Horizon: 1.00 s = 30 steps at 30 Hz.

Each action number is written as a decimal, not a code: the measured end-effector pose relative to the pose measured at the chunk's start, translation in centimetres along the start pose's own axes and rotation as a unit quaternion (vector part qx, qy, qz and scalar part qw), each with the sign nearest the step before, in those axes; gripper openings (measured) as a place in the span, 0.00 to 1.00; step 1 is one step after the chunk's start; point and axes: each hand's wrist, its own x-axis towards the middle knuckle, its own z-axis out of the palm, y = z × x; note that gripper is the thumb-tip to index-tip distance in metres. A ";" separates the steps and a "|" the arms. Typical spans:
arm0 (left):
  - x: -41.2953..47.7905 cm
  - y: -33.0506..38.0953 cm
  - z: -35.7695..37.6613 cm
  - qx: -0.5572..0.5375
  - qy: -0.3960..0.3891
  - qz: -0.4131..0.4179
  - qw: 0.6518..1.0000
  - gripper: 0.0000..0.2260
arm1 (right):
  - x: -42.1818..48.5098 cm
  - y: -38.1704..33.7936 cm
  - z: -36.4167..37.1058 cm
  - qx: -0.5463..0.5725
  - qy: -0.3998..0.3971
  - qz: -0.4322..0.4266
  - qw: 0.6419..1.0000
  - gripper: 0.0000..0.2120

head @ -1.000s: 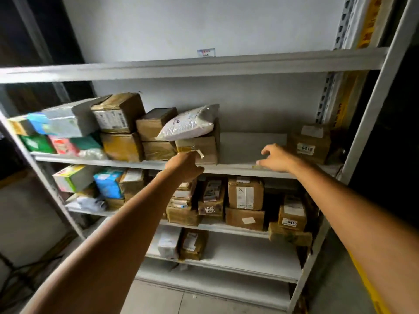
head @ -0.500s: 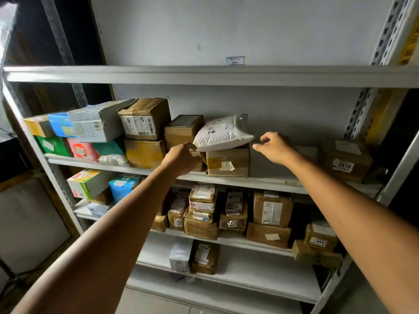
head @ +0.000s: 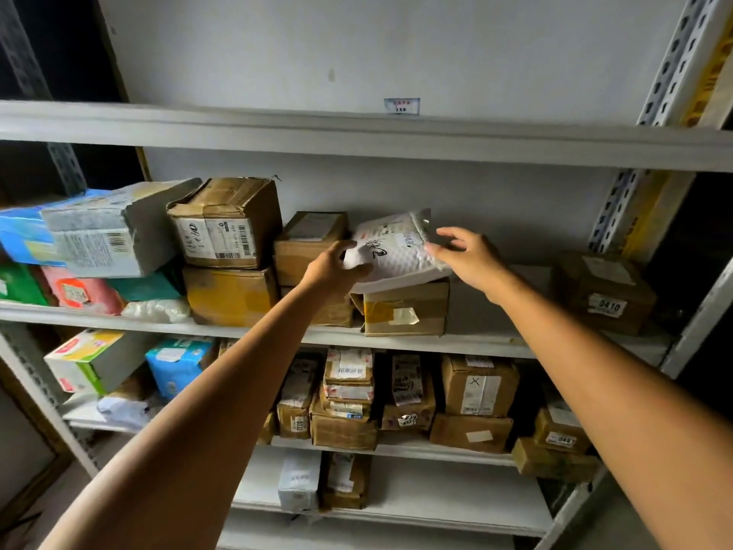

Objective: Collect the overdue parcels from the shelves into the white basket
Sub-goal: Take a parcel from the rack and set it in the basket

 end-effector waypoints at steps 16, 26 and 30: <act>-3.1 -0.2 1.0 -0.131 -0.018 0.023 0.991 0.31 | -1.9 2.7 -0.4 0.083 -0.066 -0.025 0.994 0.31; -2.9 0.1 1.1 -0.178 -0.029 0.003 0.984 0.31 | -1.6 2.3 -0.3 0.084 -0.083 -0.016 0.993 0.32; -3.1 0.3 1.2 -0.182 -0.021 0.019 0.983 0.31 | -2.2 2.4 -0.2 0.075 -0.065 -0.037 0.994 0.33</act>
